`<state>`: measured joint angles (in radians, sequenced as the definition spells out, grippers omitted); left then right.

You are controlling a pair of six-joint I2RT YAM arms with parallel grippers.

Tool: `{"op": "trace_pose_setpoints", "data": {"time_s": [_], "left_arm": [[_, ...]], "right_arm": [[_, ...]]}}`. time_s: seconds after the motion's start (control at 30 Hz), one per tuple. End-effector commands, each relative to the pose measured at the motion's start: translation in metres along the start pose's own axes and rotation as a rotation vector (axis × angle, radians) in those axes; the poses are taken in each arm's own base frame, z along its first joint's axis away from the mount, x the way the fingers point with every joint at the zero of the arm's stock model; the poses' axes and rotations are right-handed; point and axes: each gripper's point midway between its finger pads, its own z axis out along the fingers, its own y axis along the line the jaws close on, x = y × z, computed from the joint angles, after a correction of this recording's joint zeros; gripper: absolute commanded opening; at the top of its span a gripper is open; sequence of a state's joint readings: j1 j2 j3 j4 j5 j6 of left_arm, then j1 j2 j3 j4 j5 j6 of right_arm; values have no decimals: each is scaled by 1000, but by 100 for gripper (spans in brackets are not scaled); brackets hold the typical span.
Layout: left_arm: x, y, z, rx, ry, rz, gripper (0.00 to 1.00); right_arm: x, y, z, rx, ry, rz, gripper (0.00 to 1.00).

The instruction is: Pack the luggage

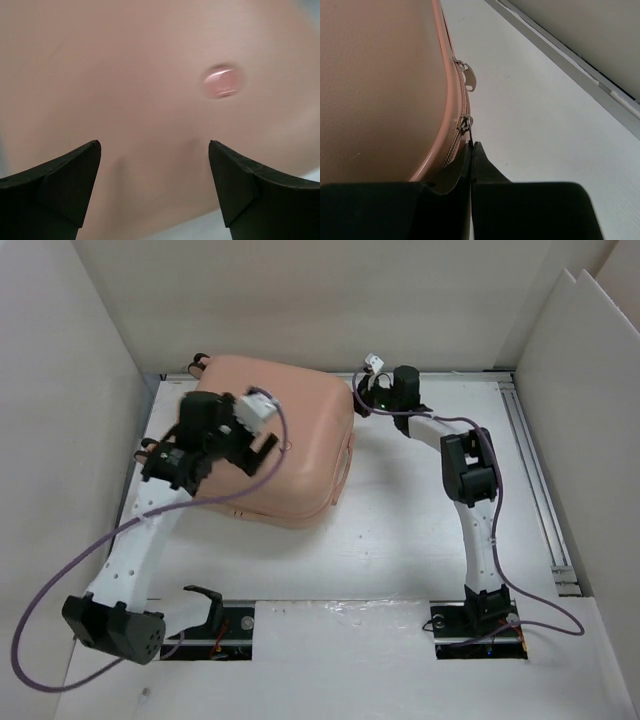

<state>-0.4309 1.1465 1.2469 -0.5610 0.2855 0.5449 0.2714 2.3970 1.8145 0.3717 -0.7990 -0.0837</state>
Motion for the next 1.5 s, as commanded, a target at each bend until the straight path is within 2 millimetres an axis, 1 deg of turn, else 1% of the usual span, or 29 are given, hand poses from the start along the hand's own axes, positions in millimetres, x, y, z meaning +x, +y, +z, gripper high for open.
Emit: {"op": "trace_pose_setpoints", "data": {"time_s": [0.0, 0.03, 0.07, 0.1, 0.13, 0.17, 0.2, 0.23, 0.27, 0.3, 0.33, 0.43, 0.47, 0.53, 0.57, 0.6, 0.63, 0.67, 0.7, 0.73, 0.8, 0.83, 0.87, 0.9, 0.93, 1.0, 1.1, 1.3, 1.47], "left_arm": [[65, 64, -45, -205, 242, -261, 84], [101, 91, -73, -298, 299, -396, 74], [115, 99, -82, -313, 306, -466, 67], [134, 106, -94, -353, 340, -510, 60], [155, 116, -118, -433, 364, -568, 54], [167, 116, -127, -467, 392, -577, 48], [192, 107, -131, -481, 472, -584, 47], [201, 98, -134, -496, 500, -586, 47], [210, 98, -131, -510, 510, -584, 47], [219, 93, -125, -499, 521, -592, 47], [238, 81, -114, -475, 546, -630, 47], [254, 100, -91, -519, 528, -611, 53], [262, 105, -78, -501, 541, -631, 54], [259, 125, -65, -509, 508, -620, 55], [251, 140, -61, -516, 482, -609, 55], [256, 148, -50, -496, 483, -618, 57], [254, 151, -43, -476, 478, -616, 57], [250, 161, -33, -455, 450, -615, 57], [249, 165, -30, -441, 446, -606, 58], [242, 165, -19, -418, 438, -572, 59], [235, 162, -6, -371, 435, -522, 61], [228, 156, 7, -336, 426, -501, 61], [225, 154, 11, -322, 425, -482, 62], [220, 153, 15, -311, 409, -470, 62], [220, 149, 20, -298, 413, -477, 63], [220, 144, 27, -280, 412, -492, 63], [220, 143, 30, -278, 401, -525, 63], [207, 158, 22, -321, 395, -517, 66], [206, 158, 18, -330, 401, -516, 66]], "right_arm": [[-57, 45, 22, -177, -158, -125, 0], [-46, 59, 27, -199, -149, -91, 0], [-44, 60, 27, -200, -153, -82, 0], [-40, 70, 30, -224, -154, -75, 0], [-41, 77, 32, -235, -175, -84, 0], [-29, 81, 30, -238, -165, -37, 0], [-27, 84, 28, -251, -173, -28, 0], [-35, 93, 29, -265, -204, -46, 0], [-26, 96, 27, -268, -195, -7, 0], [-31, 105, 26, -281, -205, -10, 0], [-32, 108, 23, -281, -212, -16, 0], [-33, 135, 16, -286, -215, -7, 0], [-34, 148, 14, -303, -218, -11, 0], [-23, 174, -3, -314, -193, 14, 0], [-18, 184, -9, -306, -183, 28, 0], [-17, 205, -14, -323, -184, 26, 0], [-3, 227, -35, -323, -152, 45, 0], [3, 246, -41, -320, -141, 50, 0], [10, 251, -54, -295, -126, 59, 0], [23, 279, -75, -305, -91, 60, 0], [37, 294, -91, -248, -44, 64, 0], [52, 317, -99, -267, 21, 78, 0], [50, 328, -112, -259, 29, 53, 0], [55, 333, -117, -242, 56, 63, 0], [62, 331, -120, -191, 86, 72, 0], [63, 328, -124, -150, 86, 69, 0], [62, 308, -124, -55, 80, 90, 0], [57, 256, -127, 139, 65, 143, 0], [44, 230, -136, 255, 22, 192, 0]]}}
